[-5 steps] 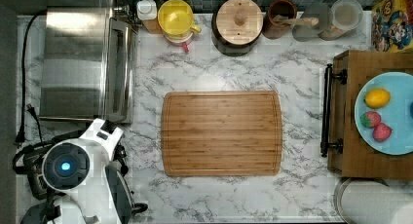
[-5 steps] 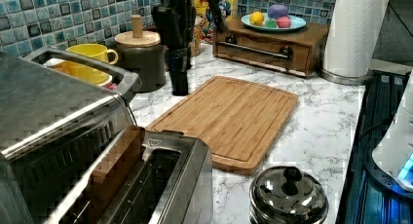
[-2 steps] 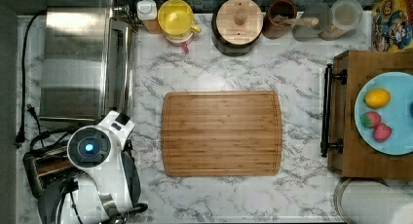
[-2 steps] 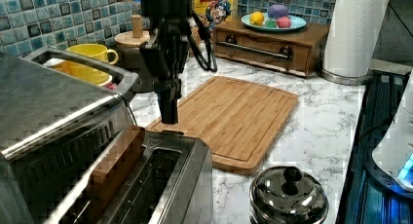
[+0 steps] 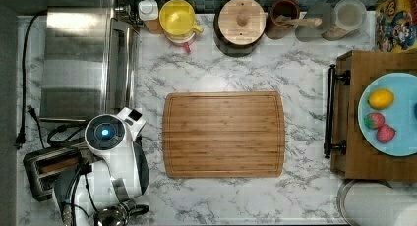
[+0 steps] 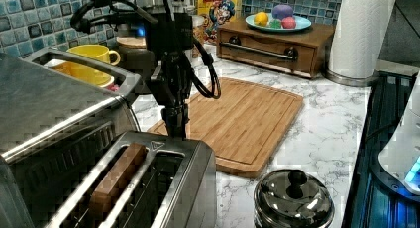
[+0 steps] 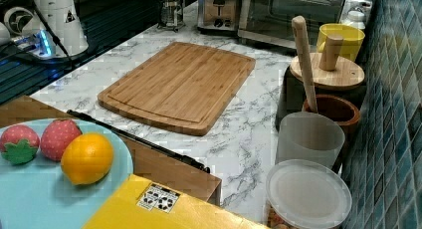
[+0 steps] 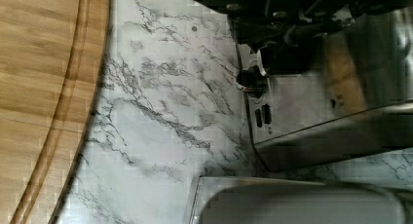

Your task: Turn on the toaster.

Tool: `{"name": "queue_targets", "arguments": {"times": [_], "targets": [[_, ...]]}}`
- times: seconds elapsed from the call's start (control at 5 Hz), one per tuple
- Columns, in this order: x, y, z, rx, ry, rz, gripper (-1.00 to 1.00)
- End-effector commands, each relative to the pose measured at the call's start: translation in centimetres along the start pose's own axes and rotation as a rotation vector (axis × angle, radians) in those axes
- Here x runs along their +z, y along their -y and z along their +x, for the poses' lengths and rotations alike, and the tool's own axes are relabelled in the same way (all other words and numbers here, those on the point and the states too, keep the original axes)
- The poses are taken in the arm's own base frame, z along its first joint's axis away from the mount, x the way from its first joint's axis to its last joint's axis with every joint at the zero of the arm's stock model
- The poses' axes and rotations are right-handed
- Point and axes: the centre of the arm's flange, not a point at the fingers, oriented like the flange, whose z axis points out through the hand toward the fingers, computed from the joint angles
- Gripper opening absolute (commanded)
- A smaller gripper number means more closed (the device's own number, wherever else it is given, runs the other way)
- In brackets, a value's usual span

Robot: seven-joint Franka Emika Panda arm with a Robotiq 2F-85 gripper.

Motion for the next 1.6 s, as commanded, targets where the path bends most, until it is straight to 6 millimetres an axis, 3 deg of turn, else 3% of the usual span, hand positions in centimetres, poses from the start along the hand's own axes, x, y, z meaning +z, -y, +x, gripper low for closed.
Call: {"name": "queue_targets", "arguments": {"times": [0.2,0.4,0.8,1.0,1.2,1.6], "targets": [[1.5,2.0,1.8,-0.057,0.021,-0.007,-1.00],[4.1,2.5,1.6,-0.076,0.066,-0.049,-1.00],[11.5,1.2,-0.6,-0.061,0.180,-0.147,-1.00],[13.2,0.0,-2.6,-0.043,0.213,-0.173,-1.00],[11.9,0.5,-3.9,-0.060,0.178,-0.167,-1.00],[11.9,0.6,-3.9,-0.061,0.178,-0.167,-1.00]]}}
